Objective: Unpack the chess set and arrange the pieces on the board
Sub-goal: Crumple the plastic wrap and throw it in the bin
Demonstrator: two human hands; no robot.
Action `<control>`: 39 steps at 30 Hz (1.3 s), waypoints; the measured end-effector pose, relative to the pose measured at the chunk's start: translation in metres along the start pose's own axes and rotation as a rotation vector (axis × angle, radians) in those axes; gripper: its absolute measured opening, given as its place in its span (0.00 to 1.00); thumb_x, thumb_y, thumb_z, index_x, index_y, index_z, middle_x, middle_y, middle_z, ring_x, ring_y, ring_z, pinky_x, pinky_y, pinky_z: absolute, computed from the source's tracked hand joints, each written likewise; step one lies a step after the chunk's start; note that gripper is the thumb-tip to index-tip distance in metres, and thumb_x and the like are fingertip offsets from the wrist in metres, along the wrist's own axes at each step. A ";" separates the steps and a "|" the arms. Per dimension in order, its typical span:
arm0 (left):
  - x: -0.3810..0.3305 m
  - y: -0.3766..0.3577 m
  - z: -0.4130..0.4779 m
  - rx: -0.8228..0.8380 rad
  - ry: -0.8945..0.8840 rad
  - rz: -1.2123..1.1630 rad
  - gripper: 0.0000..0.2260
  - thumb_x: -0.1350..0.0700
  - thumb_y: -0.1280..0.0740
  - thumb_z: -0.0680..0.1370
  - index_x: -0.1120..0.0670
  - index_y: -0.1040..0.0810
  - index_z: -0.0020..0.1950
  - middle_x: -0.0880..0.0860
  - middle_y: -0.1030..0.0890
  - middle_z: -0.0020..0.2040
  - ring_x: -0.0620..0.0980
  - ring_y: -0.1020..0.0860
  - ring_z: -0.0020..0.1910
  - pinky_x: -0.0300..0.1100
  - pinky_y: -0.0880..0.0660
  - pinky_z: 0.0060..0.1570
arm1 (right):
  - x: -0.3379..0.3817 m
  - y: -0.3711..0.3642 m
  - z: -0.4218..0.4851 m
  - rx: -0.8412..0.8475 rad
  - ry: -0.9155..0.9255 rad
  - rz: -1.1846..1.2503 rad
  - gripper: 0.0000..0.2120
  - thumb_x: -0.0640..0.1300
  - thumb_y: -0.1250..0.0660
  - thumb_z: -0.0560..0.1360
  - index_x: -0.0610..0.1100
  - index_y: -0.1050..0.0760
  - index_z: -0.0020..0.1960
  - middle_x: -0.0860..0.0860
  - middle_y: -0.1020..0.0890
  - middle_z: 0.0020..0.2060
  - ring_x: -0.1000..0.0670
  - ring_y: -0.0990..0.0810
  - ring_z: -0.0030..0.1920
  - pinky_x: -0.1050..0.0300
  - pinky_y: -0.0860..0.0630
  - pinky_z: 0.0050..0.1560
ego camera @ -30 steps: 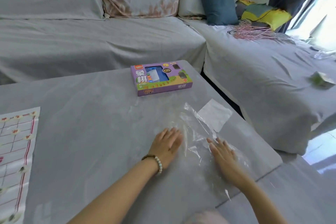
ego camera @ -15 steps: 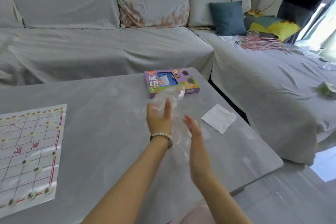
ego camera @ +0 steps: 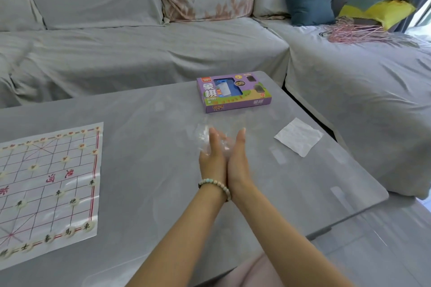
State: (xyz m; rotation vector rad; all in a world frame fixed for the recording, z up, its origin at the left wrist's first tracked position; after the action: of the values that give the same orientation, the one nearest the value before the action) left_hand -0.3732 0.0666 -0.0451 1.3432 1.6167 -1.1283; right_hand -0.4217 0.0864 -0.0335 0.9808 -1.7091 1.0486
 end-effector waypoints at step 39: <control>-0.085 0.261 -0.003 -0.166 -0.145 -0.226 0.16 0.52 0.30 0.73 0.54 0.23 0.59 0.52 0.17 0.44 0.48 0.17 0.42 0.42 0.21 0.39 | -0.003 -0.201 -0.095 0.373 0.825 -0.599 0.18 0.58 0.49 0.78 0.62 0.40 0.68 0.64 0.42 0.70 0.59 0.44 0.72 0.54 0.44 0.73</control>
State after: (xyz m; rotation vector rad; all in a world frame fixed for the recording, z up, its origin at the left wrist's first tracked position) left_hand -0.1012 0.0581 -0.0089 0.9697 1.7441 -1.1653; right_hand -0.2114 0.1082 0.0351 0.9958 -0.5116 1.1449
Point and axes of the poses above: each hand's wrist, its own z-axis towards the middle knuckle, its own y-axis out of the back of the hand, x = y × z, the point moved 5 cm from there along z, towards the middle knuckle
